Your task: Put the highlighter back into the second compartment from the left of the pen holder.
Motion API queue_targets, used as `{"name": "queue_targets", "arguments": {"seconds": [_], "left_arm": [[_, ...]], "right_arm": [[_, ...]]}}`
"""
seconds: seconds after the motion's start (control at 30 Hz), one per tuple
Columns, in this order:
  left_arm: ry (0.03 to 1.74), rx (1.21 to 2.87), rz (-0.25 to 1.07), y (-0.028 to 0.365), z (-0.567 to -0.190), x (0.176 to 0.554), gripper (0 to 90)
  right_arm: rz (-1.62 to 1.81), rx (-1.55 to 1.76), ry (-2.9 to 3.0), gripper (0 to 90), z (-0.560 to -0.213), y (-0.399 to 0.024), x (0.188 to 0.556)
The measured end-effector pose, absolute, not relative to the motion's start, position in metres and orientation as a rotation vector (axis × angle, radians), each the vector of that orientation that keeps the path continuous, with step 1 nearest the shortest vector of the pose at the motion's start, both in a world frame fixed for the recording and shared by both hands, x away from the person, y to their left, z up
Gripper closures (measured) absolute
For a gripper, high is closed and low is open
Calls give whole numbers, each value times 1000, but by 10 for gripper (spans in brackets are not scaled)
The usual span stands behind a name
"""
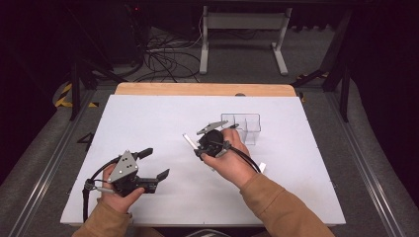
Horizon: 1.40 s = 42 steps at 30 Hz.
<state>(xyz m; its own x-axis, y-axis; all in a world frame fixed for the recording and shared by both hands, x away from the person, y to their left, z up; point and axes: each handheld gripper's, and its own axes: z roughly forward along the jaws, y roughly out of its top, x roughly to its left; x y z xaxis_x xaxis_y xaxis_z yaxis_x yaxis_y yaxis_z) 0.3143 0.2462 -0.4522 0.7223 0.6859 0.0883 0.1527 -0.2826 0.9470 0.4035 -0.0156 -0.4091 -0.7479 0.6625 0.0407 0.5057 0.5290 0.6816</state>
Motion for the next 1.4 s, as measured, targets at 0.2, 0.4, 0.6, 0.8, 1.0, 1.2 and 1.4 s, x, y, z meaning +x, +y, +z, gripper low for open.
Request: {"name": "queue_targets", "arguments": {"seconds": [0.2, 0.4, 0.6, 0.8, 1.0, 1.2, 1.4], "left_arm": [[657, 1812, 598, 246, -452, 314, 139], [652, 1812, 589, 246, -452, 314, 136], [652, 1810, 592, 246, -452, 314, 135], [654, 1812, 595, 246, -452, 314, 135], [654, 1811, 597, 246, -452, 314, 135], [655, 1811, 601, 247, -452, 314, 135], [655, 1812, 603, 247, -452, 314, 134]], "right_arm": [[1154, 934, 2478, 791, -398, -24, 401], [1245, 911, 2425, 790, -388, -36, 399], [1322, 889, 2372, 790, -380, -48, 398], [1430, 862, 2305, 790, -374, -60, 397], [1512, 845, 2225, 790, -368, -72, 396], [1571, 859, 2151, 790, -363, -87, 398], [1594, 844, 2094, 790, -361, -101, 402]]}}
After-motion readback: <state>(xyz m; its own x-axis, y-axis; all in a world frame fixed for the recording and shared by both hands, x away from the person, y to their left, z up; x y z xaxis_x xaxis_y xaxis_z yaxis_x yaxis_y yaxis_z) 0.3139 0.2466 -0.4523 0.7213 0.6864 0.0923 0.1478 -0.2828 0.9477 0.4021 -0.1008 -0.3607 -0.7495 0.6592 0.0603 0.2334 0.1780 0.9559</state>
